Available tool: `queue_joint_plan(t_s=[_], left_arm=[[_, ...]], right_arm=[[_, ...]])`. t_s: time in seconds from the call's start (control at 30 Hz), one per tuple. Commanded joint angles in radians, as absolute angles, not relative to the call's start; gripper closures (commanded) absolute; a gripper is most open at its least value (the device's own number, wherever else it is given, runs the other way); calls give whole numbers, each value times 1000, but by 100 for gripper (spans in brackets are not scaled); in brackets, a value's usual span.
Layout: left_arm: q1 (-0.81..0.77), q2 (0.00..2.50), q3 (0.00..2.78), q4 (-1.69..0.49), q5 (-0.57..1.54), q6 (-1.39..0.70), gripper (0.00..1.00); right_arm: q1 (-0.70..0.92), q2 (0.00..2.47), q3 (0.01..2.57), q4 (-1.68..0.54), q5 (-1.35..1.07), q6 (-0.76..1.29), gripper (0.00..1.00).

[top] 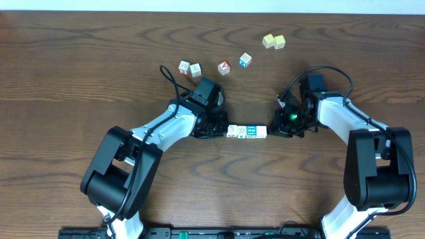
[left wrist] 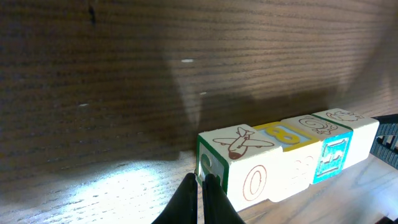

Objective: Lift 4 blocks

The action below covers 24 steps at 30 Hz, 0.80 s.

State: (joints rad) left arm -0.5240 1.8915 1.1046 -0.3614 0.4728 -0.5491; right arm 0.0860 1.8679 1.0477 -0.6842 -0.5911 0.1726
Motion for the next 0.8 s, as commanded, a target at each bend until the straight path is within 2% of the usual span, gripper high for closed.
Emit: queue_joint_plan(t_s=[0.0, 0.77], left_arm=[[-536, 1897, 1105, -353, 550, -536, 93], [-536, 1897, 1105, -352, 587, -523, 93]], right_arm=[[98, 1871, 1044, -682, -704, 179, 99], [98, 1871, 1044, -681, -743, 179, 99]])
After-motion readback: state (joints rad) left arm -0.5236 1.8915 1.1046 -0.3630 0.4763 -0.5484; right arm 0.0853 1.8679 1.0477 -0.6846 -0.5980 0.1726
